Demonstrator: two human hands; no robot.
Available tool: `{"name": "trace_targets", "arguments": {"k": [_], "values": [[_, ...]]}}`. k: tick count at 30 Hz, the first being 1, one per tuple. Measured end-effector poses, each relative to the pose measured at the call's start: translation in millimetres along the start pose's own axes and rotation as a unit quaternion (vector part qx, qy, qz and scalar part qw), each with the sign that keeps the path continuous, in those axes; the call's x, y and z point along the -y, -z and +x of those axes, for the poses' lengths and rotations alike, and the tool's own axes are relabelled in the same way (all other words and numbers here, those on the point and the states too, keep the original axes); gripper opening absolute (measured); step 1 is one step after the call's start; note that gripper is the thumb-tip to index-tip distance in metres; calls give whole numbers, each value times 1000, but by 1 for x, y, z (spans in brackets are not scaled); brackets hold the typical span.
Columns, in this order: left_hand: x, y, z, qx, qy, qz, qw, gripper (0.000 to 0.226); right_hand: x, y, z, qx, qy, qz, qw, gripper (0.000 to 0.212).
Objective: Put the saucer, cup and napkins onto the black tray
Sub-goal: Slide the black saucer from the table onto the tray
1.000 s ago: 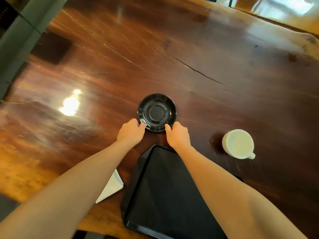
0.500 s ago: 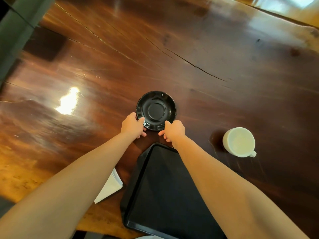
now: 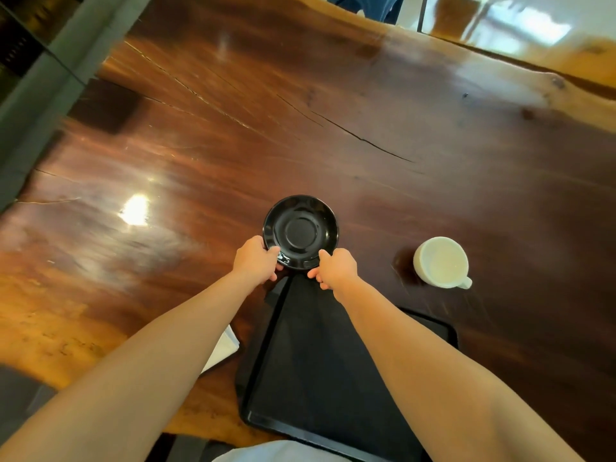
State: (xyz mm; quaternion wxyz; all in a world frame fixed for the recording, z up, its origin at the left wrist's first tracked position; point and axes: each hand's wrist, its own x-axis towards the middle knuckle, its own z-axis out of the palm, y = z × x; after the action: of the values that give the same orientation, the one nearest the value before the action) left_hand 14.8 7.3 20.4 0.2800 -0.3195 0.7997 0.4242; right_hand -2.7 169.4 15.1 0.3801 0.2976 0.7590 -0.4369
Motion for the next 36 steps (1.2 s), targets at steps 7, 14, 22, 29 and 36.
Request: {"name": "trace_targets", "arguments": {"k": [7, 14, 22, 29, 36], "values": [[7, 4, -47, -12, -29, 4, 1000, 22, -20, 2, -37, -11, 23, 3, 1000, 25], [21, -7, -82, 0, -43, -9, 999, 25, -49, 7, -68, -24, 34, 23, 999, 22], [39, -28, -113, 7, -40, 6, 999, 15, -87, 14, -91, -28, 25, 32, 999, 27], [45, -44, -128, 18, -41, 42, 998, 25, -112, 21, -99, -28, 17, 35, 999, 18], [59, -63, -130, 35, -11, 54, 998, 30, -134, 27, -102, -19, 3, 26, 999, 21]]}}
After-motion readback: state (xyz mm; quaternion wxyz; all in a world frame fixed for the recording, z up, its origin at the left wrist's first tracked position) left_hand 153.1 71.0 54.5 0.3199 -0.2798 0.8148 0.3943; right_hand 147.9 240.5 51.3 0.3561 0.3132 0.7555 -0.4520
